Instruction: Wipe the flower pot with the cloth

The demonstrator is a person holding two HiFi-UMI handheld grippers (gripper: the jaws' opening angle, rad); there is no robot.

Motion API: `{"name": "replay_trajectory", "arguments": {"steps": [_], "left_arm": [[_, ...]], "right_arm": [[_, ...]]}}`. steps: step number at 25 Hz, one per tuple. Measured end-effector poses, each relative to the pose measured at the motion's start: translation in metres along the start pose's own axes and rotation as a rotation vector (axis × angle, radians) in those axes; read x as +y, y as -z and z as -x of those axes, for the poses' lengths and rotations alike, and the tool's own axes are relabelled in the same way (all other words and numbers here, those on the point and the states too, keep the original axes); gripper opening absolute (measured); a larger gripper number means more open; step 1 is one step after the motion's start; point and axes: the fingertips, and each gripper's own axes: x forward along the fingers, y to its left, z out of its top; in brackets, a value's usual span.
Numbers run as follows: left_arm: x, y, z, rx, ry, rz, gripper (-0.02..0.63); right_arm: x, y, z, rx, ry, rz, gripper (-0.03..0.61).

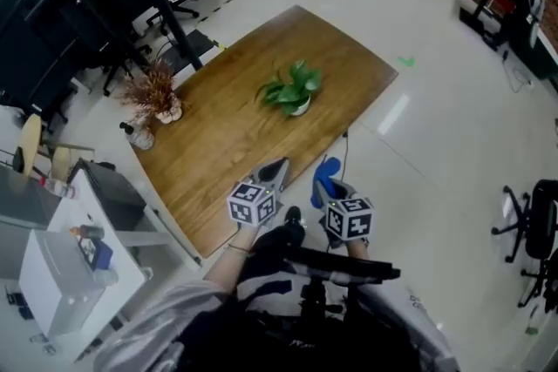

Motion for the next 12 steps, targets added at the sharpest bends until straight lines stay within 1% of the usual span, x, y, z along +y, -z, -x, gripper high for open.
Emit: {"name": "replay_trajectory", "arguments": {"steps": [6,9,12], "left_arm": [[0.053,-0.027,-0.045,-0.010,-0.016,0.040,0.006],[0.072,-0.031,-0.062,-0.008,-0.015,0.071,0.006],[0.089,-0.027,-0.074,-0.003,-0.026,0.106,0.006]], "right_arm": [[-0.025,-0.042,-0.037,0.011,0.041,0.007,0.057],[-0.038,-0.055,-0.047,0.020,0.072,0.009,0.057],[-0.047,-0.064,-0.054,0.021,0.093,0.010,0.057]]}}
